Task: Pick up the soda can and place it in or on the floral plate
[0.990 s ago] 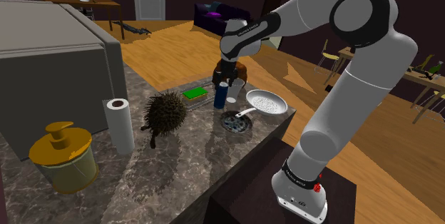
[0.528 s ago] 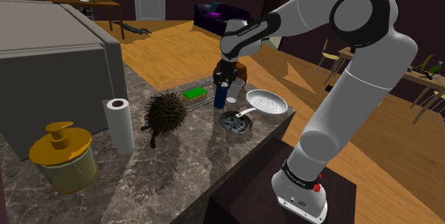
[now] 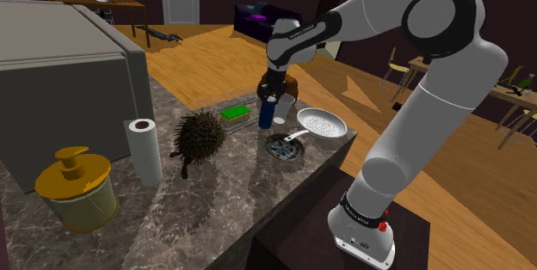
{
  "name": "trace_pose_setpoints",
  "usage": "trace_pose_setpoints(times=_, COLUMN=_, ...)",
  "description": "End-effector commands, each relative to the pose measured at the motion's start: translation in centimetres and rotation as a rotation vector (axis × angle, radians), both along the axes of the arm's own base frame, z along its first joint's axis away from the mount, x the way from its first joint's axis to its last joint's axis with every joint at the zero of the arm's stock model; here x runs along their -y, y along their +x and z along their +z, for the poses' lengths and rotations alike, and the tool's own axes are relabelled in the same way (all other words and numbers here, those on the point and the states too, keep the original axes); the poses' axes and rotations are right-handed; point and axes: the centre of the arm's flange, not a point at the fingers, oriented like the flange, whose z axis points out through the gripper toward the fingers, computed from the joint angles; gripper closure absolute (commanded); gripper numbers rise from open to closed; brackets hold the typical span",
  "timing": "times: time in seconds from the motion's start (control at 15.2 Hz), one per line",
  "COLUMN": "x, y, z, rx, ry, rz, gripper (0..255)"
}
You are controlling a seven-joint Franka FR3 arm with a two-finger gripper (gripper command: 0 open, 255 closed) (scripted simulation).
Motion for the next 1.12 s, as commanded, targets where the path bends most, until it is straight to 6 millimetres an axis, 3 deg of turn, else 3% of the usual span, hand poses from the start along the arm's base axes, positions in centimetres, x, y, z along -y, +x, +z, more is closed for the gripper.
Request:
trace_pose_setpoints(times=0.0, x=0.1, y=0.0, z=1.1, rx=0.000, ry=0.000, rz=0.000, gripper=255)
trace_pose_setpoints(times=0.92, x=0.1, y=0.0, z=8.4, rx=0.000, ry=0.000, rz=0.000, gripper=255)
trace_pose_setpoints(times=1.06, x=-0.8, y=-2.3, z=9.2, rx=0.000, ry=0.000, rz=0.000, gripper=255)
